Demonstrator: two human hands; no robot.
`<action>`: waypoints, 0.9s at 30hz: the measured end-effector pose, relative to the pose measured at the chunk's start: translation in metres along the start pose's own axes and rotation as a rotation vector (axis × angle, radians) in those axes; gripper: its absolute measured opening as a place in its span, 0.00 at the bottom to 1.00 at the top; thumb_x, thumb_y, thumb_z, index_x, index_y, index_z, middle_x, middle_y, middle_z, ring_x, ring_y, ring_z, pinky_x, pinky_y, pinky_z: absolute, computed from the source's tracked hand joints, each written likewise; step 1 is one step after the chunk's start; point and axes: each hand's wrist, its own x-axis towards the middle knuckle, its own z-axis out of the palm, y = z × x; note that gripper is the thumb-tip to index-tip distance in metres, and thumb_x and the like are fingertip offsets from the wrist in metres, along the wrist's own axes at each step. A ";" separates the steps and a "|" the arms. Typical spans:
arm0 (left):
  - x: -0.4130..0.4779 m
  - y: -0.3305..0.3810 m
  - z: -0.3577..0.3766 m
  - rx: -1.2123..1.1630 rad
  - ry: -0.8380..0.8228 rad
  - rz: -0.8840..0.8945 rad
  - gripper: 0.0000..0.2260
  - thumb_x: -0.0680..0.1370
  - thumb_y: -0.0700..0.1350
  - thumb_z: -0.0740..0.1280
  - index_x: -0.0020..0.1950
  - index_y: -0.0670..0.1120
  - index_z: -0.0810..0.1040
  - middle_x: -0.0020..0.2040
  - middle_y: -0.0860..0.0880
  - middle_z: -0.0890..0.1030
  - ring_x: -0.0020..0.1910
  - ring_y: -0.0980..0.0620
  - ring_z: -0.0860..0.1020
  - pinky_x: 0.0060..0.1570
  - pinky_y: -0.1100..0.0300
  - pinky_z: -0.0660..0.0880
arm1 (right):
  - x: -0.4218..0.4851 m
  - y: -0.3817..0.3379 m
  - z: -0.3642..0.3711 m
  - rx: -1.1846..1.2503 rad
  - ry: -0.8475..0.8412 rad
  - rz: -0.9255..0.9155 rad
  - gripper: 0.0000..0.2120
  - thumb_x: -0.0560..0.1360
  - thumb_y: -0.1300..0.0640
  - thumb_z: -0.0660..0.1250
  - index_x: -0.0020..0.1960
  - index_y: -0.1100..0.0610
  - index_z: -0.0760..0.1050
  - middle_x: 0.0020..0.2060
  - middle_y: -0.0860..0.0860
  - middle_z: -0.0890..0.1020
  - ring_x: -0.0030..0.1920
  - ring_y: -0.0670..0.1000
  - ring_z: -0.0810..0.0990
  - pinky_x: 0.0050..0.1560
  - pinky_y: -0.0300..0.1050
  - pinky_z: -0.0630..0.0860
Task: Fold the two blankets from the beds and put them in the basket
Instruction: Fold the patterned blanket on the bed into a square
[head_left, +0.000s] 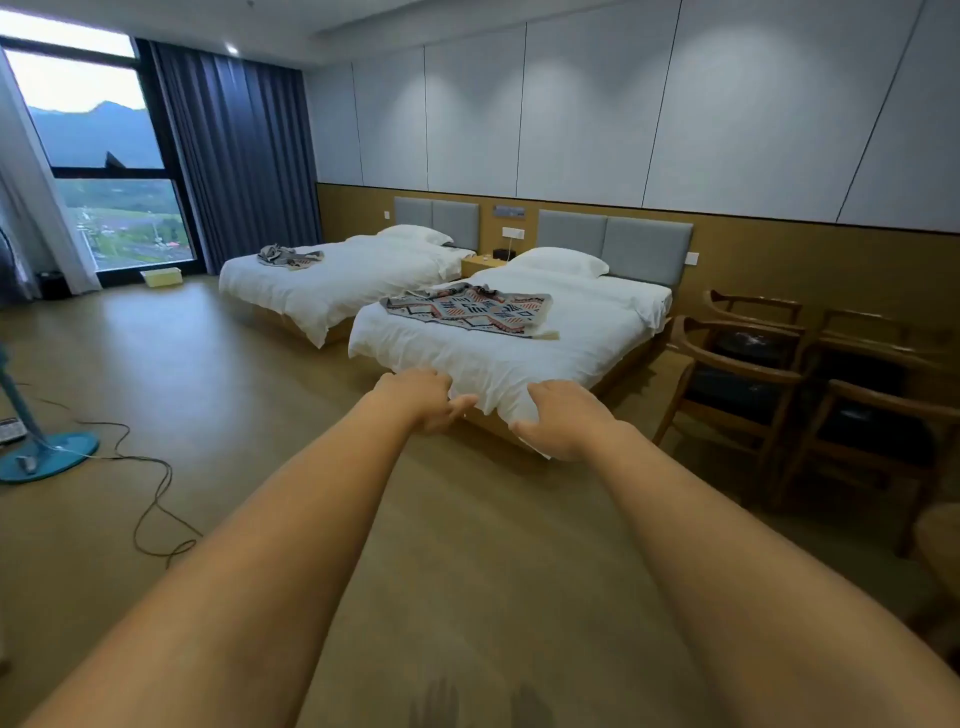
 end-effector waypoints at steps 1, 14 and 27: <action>0.004 0.000 0.000 0.006 -0.013 -0.006 0.29 0.78 0.63 0.49 0.71 0.46 0.65 0.71 0.45 0.68 0.69 0.45 0.66 0.65 0.46 0.66 | 0.004 0.002 0.000 0.006 -0.008 0.009 0.29 0.76 0.41 0.57 0.70 0.58 0.64 0.69 0.57 0.69 0.69 0.58 0.66 0.68 0.52 0.65; 0.156 -0.049 0.026 0.027 -0.052 0.006 0.29 0.78 0.64 0.49 0.70 0.45 0.65 0.70 0.44 0.68 0.68 0.44 0.68 0.62 0.47 0.67 | 0.157 0.020 0.034 0.012 -0.037 0.036 0.30 0.76 0.42 0.58 0.72 0.58 0.61 0.71 0.56 0.67 0.70 0.57 0.65 0.68 0.51 0.63; 0.384 -0.167 0.029 -0.009 -0.088 0.042 0.29 0.78 0.62 0.52 0.73 0.45 0.61 0.72 0.43 0.65 0.69 0.43 0.66 0.66 0.47 0.65 | 0.410 -0.003 0.064 0.035 -0.077 0.074 0.27 0.77 0.45 0.57 0.72 0.57 0.60 0.71 0.56 0.66 0.70 0.57 0.65 0.68 0.52 0.63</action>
